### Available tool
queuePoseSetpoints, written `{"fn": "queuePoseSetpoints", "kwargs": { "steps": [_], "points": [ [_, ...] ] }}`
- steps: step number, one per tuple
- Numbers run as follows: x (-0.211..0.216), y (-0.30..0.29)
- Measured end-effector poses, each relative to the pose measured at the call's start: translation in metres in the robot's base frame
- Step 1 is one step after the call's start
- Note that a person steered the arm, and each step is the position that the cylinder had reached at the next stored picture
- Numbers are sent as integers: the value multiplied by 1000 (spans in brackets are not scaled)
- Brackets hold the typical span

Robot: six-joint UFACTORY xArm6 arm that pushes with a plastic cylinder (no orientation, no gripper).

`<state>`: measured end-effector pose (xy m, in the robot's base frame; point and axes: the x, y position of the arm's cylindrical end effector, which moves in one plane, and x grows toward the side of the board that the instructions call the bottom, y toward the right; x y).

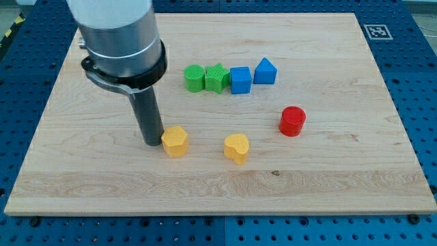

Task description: Move the yellow hexagon close to the yellow heart

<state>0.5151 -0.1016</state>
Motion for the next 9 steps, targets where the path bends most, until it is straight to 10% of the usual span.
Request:
{"fn": "queuePoseSetpoints", "kwargs": {
  "steps": [7, 9],
  "points": [
    [11, 49],
    [-48, 43]
  ]
}}
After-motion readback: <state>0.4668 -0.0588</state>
